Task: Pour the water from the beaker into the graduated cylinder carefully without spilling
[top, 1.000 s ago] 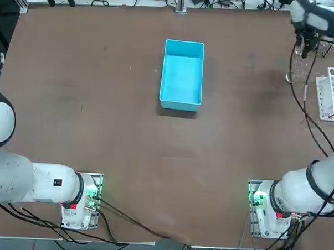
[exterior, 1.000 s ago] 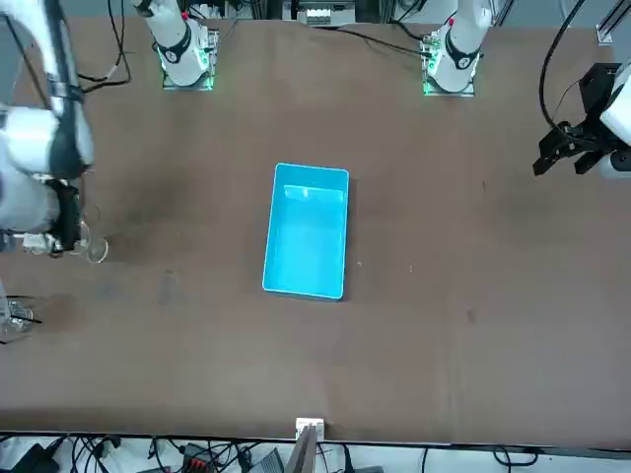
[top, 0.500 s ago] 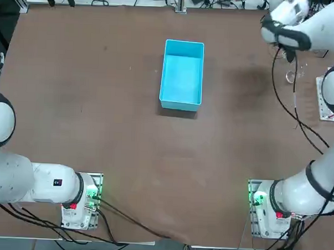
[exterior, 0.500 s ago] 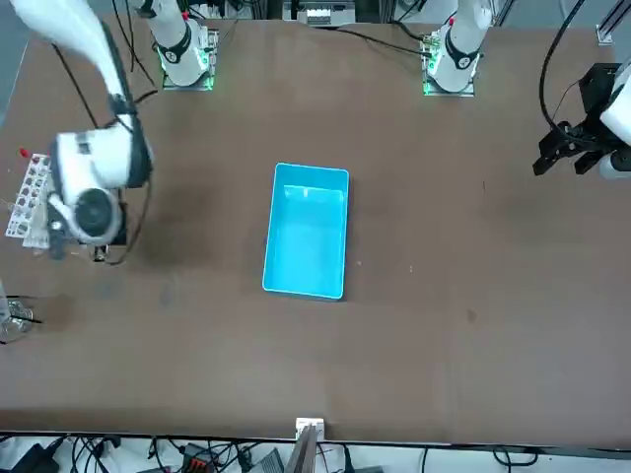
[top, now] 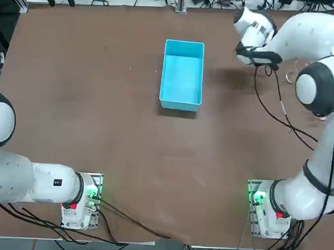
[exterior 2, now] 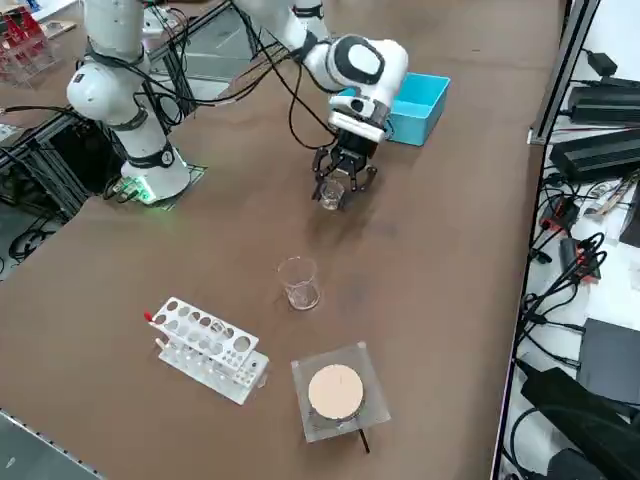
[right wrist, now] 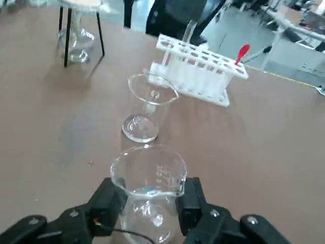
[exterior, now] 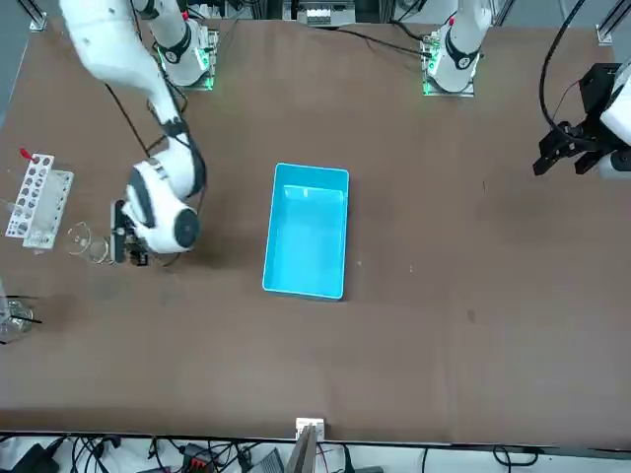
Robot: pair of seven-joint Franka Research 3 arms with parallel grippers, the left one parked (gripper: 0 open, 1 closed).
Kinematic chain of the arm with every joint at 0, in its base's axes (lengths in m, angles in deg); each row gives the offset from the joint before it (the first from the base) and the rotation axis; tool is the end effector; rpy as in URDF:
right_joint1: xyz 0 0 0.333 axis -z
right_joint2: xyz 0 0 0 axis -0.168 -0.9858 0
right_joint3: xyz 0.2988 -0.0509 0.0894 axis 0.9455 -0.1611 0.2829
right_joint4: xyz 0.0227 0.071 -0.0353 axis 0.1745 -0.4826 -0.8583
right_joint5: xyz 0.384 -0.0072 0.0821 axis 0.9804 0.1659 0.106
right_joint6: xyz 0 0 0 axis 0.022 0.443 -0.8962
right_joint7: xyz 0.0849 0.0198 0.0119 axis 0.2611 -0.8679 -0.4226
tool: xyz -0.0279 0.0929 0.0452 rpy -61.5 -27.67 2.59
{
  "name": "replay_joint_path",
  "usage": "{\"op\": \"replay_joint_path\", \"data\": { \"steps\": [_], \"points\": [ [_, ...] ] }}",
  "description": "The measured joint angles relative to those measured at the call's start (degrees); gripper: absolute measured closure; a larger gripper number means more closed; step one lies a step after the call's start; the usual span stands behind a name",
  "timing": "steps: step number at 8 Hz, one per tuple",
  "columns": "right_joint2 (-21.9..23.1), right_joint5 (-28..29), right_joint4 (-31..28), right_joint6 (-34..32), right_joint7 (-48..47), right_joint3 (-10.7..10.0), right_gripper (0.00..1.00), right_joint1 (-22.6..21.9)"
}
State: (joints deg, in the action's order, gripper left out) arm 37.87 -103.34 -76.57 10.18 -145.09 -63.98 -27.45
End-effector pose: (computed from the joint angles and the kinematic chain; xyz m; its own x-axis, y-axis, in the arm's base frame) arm 0.6054 0.1144 0.2197 0.1924 -0.5783 0.7928 -0.9698 0.0112 0.2435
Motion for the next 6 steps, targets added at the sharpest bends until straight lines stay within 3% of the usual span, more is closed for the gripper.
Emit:
{"op": "replay_joint_path", "data": {
  "steps": [2, 6],
  "points": [
    [-5.8, -0.5, 5.3, -2.7, -6.2, -0.1, 0.39, -2.4],
    [-12.6, -2.8, 7.4, -2.9, -16.3, -0.1, 0.39, -6.5]
  ]
}}
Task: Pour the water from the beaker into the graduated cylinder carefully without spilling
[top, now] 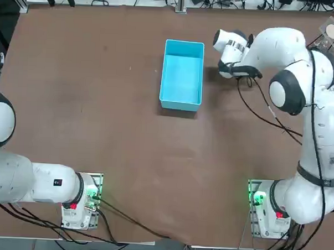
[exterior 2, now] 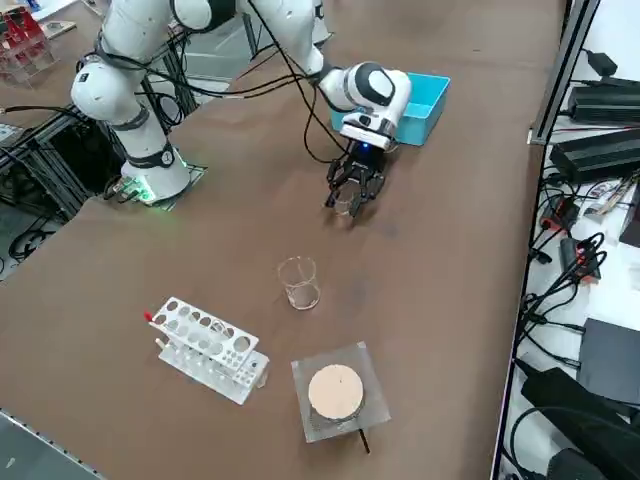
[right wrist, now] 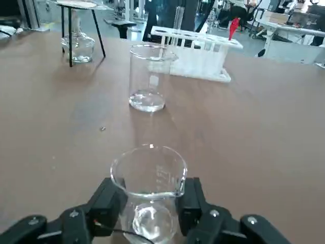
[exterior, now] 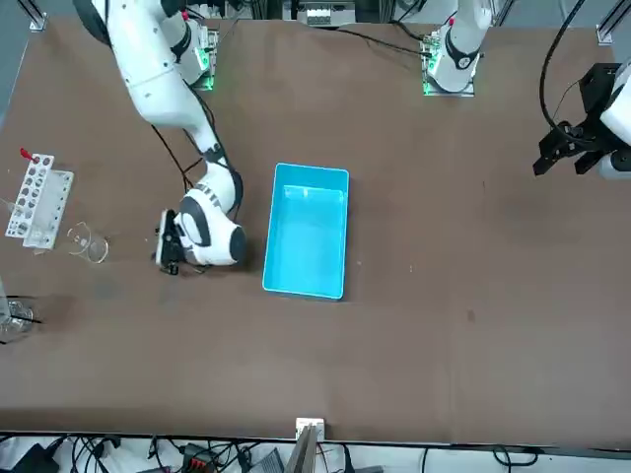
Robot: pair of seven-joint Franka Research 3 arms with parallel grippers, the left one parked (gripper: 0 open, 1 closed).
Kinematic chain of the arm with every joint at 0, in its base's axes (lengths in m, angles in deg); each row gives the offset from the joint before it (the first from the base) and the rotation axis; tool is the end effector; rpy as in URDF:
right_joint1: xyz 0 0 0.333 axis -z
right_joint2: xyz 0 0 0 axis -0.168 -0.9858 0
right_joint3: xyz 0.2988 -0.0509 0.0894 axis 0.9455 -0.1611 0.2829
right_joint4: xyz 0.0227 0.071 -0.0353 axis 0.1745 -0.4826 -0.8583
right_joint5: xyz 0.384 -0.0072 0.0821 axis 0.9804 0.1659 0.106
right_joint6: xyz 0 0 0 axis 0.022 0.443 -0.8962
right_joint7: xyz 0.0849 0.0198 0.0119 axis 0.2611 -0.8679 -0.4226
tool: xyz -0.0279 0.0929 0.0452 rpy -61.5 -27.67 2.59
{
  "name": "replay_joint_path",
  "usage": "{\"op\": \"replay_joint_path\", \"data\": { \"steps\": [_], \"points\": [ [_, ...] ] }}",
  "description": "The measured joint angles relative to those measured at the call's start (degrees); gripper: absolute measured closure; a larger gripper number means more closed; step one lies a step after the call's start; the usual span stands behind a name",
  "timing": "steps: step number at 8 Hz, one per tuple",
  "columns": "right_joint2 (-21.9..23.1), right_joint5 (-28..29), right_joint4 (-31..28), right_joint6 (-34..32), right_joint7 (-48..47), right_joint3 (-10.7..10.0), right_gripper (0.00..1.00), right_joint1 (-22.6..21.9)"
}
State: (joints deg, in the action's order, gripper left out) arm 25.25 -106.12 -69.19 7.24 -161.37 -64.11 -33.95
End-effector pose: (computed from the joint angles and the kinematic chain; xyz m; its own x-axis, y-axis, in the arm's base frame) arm 0.5968 0.1769 0.1326 0.0556 -0.4641 0.8841 -0.9939 0.0586 0.0932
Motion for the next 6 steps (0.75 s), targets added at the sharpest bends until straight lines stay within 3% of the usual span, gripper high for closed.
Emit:
{"op": "replay_joint_path", "data": {
  "steps": [5, 6],
  "points": [
    [-4.7, -1.6, 3.6, 1.3, -5.8, -0.7, 0.36, -0.6],
    [-4.7, -1.7, 3.6, 1.4, -6.0, -0.7, 0.22, -0.6]
  ]
}}
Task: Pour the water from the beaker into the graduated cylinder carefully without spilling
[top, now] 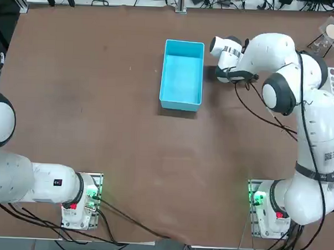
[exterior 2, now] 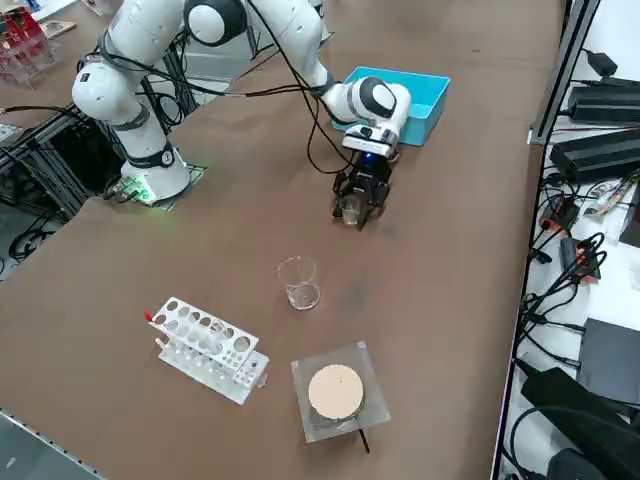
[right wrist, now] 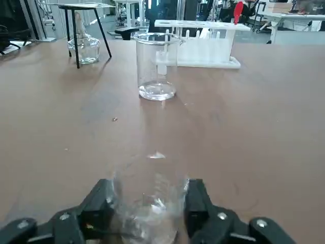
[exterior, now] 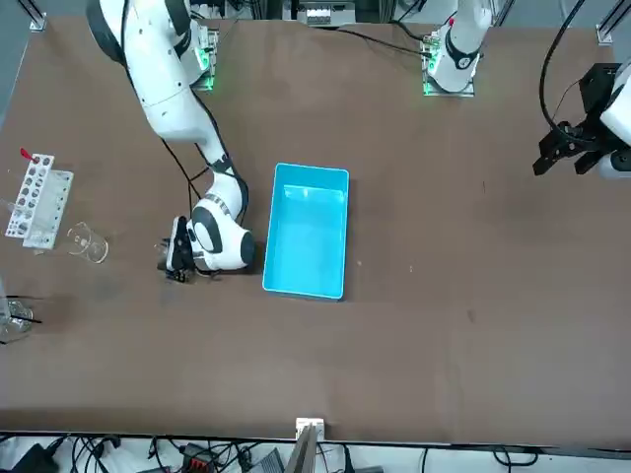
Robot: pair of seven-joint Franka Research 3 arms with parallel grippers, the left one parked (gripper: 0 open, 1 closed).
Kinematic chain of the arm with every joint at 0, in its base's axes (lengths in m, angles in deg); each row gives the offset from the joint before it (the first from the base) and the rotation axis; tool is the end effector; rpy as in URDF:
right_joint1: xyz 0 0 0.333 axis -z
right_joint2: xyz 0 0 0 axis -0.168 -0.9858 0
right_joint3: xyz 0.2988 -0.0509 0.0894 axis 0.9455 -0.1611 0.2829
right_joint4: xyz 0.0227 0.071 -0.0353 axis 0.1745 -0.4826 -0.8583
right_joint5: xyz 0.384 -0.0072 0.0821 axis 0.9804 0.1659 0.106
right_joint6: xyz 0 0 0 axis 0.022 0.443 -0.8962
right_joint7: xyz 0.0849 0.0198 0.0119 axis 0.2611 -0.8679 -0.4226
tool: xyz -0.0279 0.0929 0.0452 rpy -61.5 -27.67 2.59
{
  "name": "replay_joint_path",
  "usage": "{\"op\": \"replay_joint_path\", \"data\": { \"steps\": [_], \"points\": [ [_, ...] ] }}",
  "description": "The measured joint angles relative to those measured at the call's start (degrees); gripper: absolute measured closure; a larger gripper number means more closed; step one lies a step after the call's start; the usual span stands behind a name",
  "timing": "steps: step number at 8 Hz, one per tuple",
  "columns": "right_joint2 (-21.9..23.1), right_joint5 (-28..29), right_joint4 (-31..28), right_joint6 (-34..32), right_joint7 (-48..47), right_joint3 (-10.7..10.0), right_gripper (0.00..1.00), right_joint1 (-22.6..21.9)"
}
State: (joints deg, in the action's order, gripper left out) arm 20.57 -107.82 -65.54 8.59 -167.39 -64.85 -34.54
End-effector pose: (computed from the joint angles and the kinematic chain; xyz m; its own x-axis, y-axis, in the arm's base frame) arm 0.6058 0.1800 0.1040 -0.0351 -0.4424 0.8961 -0.9976 0.0695 -0.0048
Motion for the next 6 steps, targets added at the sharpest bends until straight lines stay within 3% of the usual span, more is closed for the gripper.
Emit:
{"op": "replay_joint_path", "data": {
  "steps": [1, 3, 6],
  "points": [
    [0.0, 0.0, 0.2, 0.0, 0.0, 0.1, 0.02, -0.1],
    [0.4, 1.5, 0.9, 0.0, 1.9, 0.5, 0.0, -0.4],
    [4.8, 9.9, 1.7, -0.1, 7.4, 0.8, 0.0, -1.8]
  ]
}}
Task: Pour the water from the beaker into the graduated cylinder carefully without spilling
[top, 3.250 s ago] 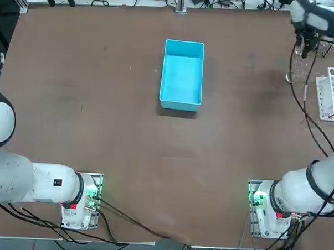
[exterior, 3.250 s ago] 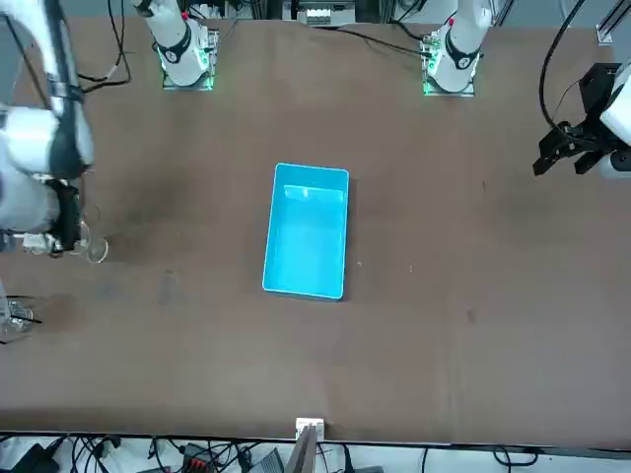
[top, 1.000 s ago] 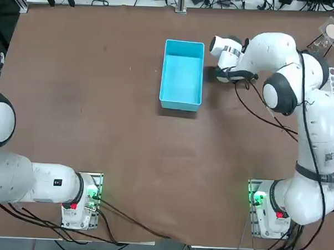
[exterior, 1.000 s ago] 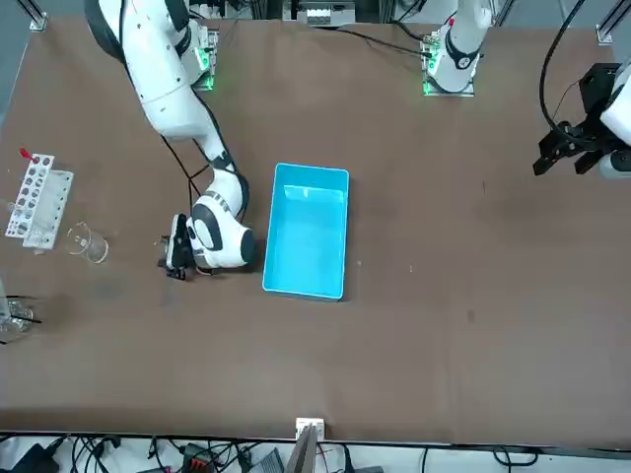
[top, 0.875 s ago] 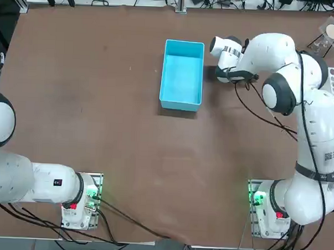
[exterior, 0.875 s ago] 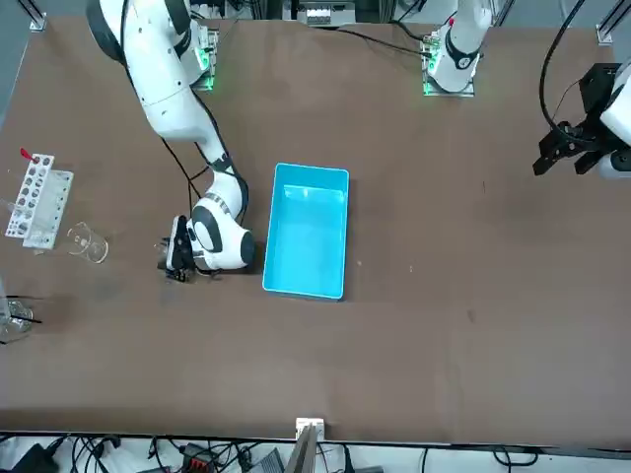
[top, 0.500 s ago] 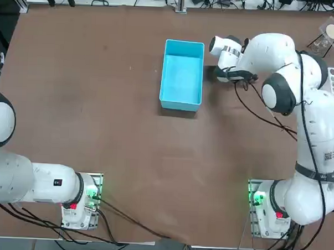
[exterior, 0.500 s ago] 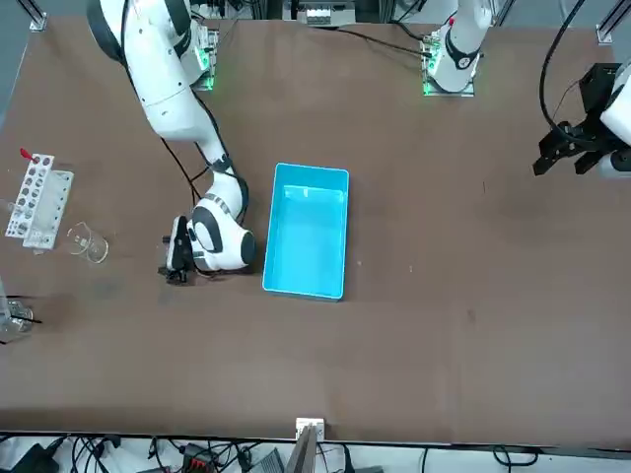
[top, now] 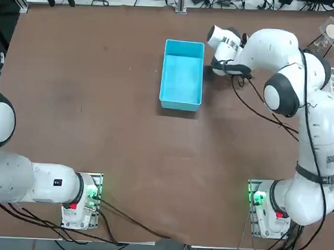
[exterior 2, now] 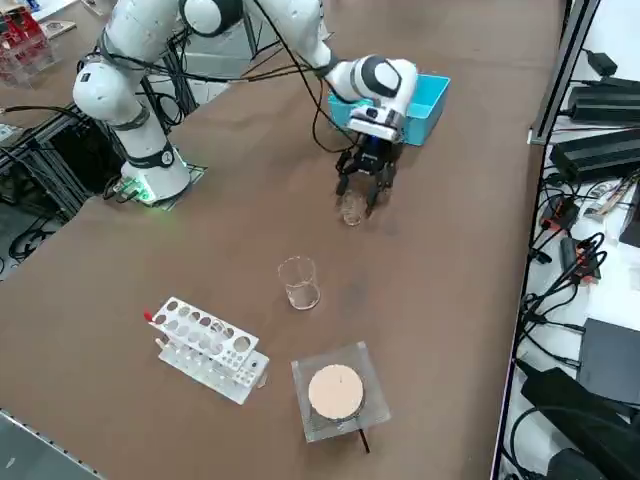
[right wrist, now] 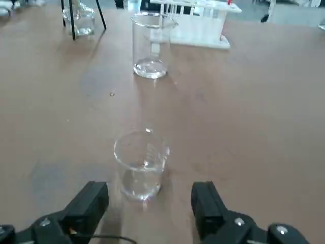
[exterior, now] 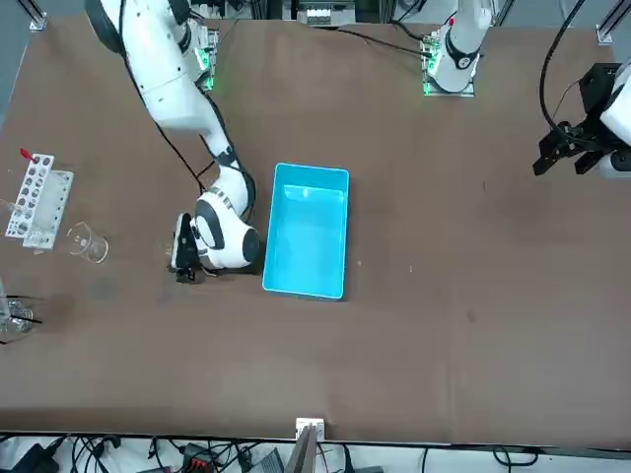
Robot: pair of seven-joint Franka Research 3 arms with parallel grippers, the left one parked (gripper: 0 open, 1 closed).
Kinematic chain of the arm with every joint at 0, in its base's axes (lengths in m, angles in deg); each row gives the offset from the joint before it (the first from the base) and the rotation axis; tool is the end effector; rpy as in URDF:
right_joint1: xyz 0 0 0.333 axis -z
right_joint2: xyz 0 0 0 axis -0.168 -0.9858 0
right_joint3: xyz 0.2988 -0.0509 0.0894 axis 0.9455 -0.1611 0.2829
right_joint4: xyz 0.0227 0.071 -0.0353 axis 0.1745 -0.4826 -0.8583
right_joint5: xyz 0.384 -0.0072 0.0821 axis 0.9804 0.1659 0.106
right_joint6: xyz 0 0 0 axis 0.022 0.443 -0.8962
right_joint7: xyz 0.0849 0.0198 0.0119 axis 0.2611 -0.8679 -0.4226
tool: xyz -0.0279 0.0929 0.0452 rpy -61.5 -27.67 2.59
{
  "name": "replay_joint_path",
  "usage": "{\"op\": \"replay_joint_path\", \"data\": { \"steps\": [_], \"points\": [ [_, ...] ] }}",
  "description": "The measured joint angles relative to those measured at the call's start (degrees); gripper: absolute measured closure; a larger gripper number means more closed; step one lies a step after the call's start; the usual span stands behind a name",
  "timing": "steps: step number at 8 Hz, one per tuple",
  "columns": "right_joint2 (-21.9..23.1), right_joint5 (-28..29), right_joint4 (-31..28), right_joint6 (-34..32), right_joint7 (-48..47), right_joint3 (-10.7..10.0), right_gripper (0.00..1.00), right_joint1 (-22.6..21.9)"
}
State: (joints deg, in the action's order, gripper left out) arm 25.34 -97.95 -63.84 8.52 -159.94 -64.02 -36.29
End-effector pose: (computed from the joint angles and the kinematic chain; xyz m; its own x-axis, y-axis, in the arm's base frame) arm 0.6078 0.2244 0.1574 0.0091 -0.5926 0.8055 -0.9940 0.0823 0.0718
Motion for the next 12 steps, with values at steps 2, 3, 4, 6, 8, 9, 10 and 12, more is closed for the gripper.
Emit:
{"op": "replay_joint_path", "data": {
  "steps": [2, 3, 4, 6, 8, 9, 10, 12],
  "points": [
    [4.6, 6.4, 0.3, -0.1, 6.8, 0.0, 0.0, -0.5],
    [7.7, 9.8, 0.5, -0.3, 12.5, -0.1, 0.0, -0.4],
    [10.9, 12.8, 0.5, -1.3, 19.2, -0.3, 0.0, -0.2],
    [15.9, 19.3, 0.5, -4.0, 34.6, -0.9, 0.0, 1.3],
    [20.7, 25.7, 0.7, -7.0, 49.7, -1.1, 0.0, 4.7],
    [23.4, 28.7, 0.8, -8.4, 58.0, -1.2, 0.0, 7.0],
    [26.2, 31.7, 1.1, -10.6, 66.9, -1.3, 0.0, 9.5],
    [30.3, 37.7, 3.7, -16.4, 84.3, -1.2, 0.0, 15.6]
  ]
}}
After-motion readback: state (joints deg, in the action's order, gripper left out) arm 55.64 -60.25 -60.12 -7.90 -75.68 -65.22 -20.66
